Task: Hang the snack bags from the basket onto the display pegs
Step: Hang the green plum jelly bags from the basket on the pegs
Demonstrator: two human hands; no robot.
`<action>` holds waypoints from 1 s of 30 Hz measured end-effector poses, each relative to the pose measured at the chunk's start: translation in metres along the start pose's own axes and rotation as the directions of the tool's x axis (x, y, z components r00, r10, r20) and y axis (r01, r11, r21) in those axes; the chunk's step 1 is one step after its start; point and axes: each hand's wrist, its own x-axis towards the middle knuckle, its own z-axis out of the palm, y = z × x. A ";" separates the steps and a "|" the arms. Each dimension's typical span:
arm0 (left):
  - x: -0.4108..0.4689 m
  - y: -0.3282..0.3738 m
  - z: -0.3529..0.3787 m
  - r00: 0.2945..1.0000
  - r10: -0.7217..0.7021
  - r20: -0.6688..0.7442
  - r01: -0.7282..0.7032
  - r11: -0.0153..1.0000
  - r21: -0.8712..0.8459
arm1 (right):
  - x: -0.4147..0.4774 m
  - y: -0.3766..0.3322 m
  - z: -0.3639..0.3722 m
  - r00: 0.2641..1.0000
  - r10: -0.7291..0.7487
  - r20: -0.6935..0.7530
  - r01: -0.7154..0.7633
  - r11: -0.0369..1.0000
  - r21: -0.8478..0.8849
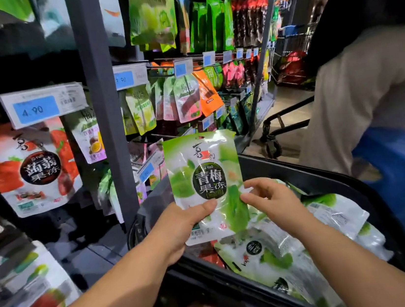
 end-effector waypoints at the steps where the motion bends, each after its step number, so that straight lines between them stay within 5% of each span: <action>1: 0.001 0.000 -0.002 1.000 0.006 -0.027 -0.006 1.000 -0.001 | 0.001 0.005 -0.006 1.000 -0.002 -0.004 0.002 0.995 -0.103; 4: 0.001 -0.001 -0.001 0.995 0.025 -0.096 -0.027 1.000 -0.014 | 0.007 0.028 -0.027 0.993 0.113 0.042 -0.083 0.891 -0.446; 7: -0.002 -0.001 0.001 0.995 0.047 -0.088 -0.046 0.999 0.006 | 0.008 0.046 -0.039 0.930 0.353 0.103 -0.177 0.675 -0.716; 12: -0.006 -0.003 0.002 0.994 0.088 -0.064 -0.086 0.996 0.033 | 0.009 0.052 -0.039 0.882 0.471 0.020 -0.314 0.620 -0.719; 17: -0.007 -0.003 0.002 0.990 0.121 -0.069 -0.118 0.992 0.043 | 0.013 0.054 -0.032 0.891 0.451 -0.045 -0.363 0.651 -0.666; 22: -0.009 -0.003 0.003 0.969 0.184 -0.163 -0.177 0.982 0.060 | 0.015 0.060 -0.030 0.904 0.341 -0.257 -0.427 0.725 -0.539; 26: -0.010 0.007 -0.010 0.901 0.342 -0.269 -0.212 0.885 0.415 | 0.016 0.062 -0.027 0.919 0.320 -0.230 -0.388 0.642 -0.661; 30: -0.010 0.009 -0.025 0.891 0.344 -0.295 -0.161 0.849 0.503 | 0.018 0.064 -0.023 0.983 0.133 -0.123 -0.175 0.526 -0.832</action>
